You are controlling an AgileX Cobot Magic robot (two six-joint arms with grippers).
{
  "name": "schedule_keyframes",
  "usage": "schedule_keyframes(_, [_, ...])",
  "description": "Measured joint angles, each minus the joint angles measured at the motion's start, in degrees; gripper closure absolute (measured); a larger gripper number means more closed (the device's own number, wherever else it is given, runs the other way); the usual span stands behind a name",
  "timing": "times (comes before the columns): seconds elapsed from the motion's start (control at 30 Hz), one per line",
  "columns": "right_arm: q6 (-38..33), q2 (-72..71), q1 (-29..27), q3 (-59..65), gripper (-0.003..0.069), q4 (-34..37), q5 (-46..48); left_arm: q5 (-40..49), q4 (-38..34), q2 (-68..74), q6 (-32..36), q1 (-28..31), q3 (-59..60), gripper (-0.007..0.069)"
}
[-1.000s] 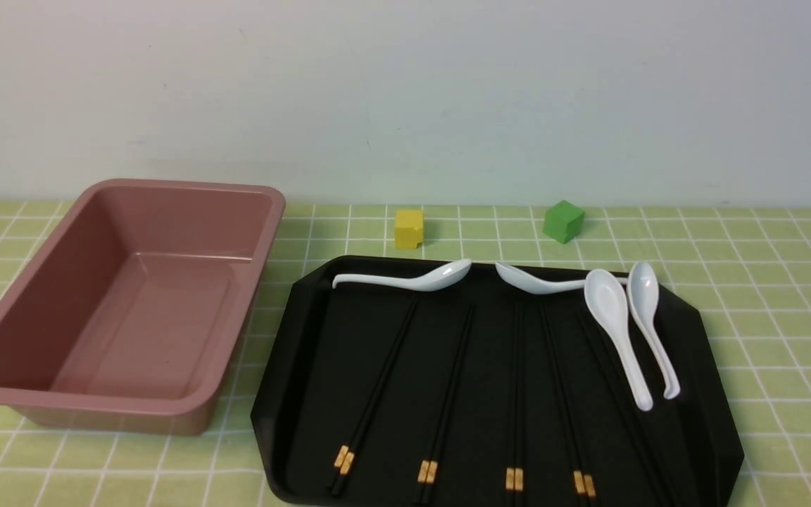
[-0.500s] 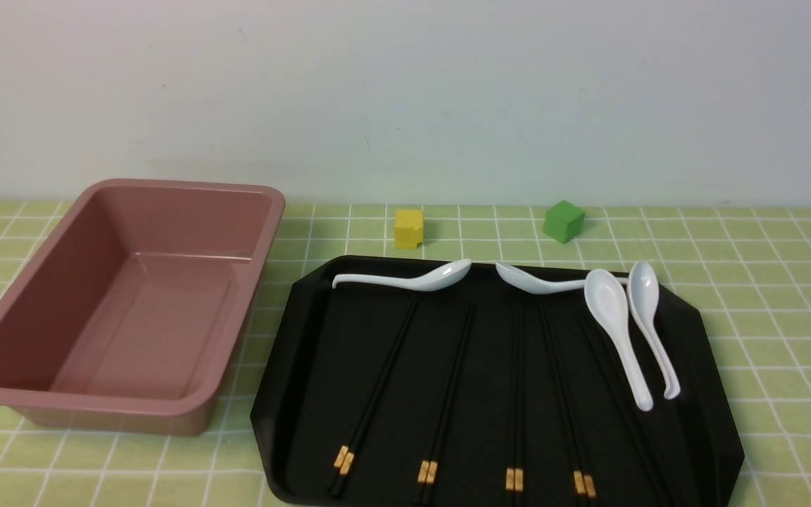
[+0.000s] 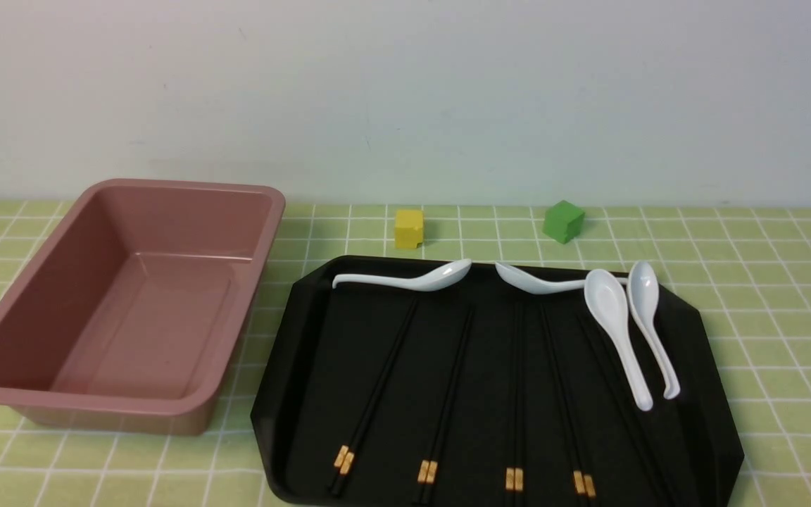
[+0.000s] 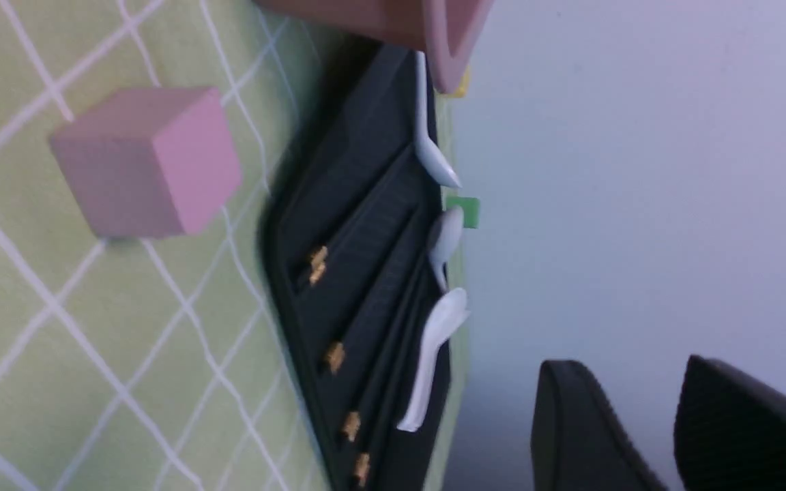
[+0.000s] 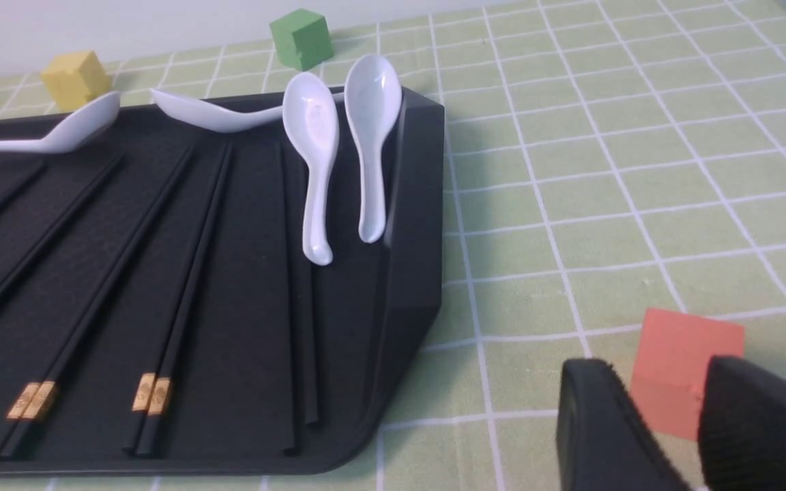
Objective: On green tablecloth take chopsticks from black tray and put them in box.
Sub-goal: 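Reach over to the black tray and grasp a pair of chopsticks with the left gripper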
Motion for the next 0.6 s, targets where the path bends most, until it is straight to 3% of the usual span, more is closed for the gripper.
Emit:
schedule_keyframes(0.27, [0.0, 0.0, 0.0, 0.0, 0.0419, 0.0, 0.0, 0.5, -1.45, 4.25, 16.84, 0.0, -19.96, 0.0526])
schedule_keyframes(0.4, [0.0, 0.0, 0.0, 0.0, 0.0419, 0.0, 0.0, 19.98, 9.14, 22.33, 22.14, 0.0, -34.42, 0.0638])
schedule_keyframes(0.47, [0.0, 0.0, 0.0, 0.0, 0.0419, 0.0, 0.0, 25.65, 12.78, 28.26, 22.63, 0.0, -36.92, 0.0637])
schedule_keyframes(0.53, [0.0, 0.0, 0.0, 0.0, 0.0419, 0.0, 0.0, 37.33, 19.37, 40.92, 24.86, 0.0, -40.86, 0.0637])
schedule_keyframes(0.6, [0.0, 0.0, 0.0, 0.0, 0.0419, 0.0, 0.0, 41.74, 22.04, 49.68, 27.06, 0.0, -43.04, 0.0637])
